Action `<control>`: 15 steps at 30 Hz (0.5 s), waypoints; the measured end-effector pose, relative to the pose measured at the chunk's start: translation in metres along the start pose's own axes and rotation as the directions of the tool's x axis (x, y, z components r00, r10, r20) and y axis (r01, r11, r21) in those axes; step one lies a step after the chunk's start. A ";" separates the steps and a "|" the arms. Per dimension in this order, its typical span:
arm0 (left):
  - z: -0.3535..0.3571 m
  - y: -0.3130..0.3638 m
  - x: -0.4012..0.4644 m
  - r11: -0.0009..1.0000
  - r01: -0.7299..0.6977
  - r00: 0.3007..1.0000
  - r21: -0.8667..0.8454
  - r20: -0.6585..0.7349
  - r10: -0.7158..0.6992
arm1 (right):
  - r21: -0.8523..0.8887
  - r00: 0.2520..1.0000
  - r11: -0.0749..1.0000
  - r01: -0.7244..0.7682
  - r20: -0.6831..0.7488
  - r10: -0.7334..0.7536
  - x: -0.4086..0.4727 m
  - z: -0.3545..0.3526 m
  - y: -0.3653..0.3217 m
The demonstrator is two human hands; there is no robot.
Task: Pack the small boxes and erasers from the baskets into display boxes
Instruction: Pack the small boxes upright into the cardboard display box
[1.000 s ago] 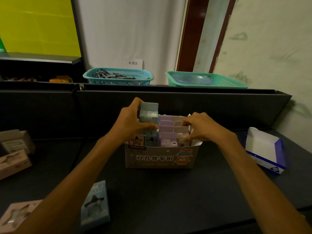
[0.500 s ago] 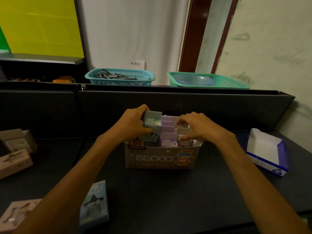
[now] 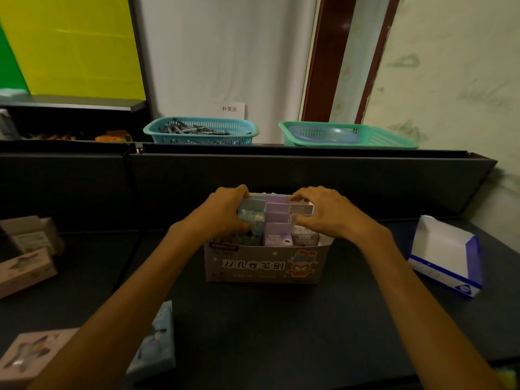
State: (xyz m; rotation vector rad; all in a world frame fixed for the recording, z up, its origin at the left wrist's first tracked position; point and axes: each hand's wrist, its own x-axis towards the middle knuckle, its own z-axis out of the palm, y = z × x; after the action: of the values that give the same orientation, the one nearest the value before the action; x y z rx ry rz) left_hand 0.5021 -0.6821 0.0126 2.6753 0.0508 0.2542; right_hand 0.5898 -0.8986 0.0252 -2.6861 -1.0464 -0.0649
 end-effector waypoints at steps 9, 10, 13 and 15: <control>-0.001 -0.001 0.000 0.999 0.035 0.998 0.025 0.044 -0.036 | 0.032 1.000 0.999 0.003 -0.024 -0.002 0.000 0.001 0.007; -0.001 -0.001 0.000 0.999 0.040 0.998 0.026 0.046 -0.041 | 0.035 1.000 0.999 0.007 -0.025 -0.006 0.000 0.000 0.007; 0.002 0.000 0.001 0.997 0.043 0.998 0.058 0.043 -0.046 | 0.040 0.999 0.999 0.015 -0.029 -0.014 -0.001 0.000 0.008; 0.006 0.002 0.000 0.995 0.033 0.999 0.093 0.031 -0.036 | 0.041 1.000 0.999 0.007 -0.031 -0.006 -0.001 0.000 0.009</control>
State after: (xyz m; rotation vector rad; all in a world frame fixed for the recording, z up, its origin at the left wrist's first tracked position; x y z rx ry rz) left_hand 0.5036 -0.6865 0.0085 2.7674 0.1006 0.2014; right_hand 0.5950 -0.9062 0.0226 -2.6361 -1.0362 -0.0847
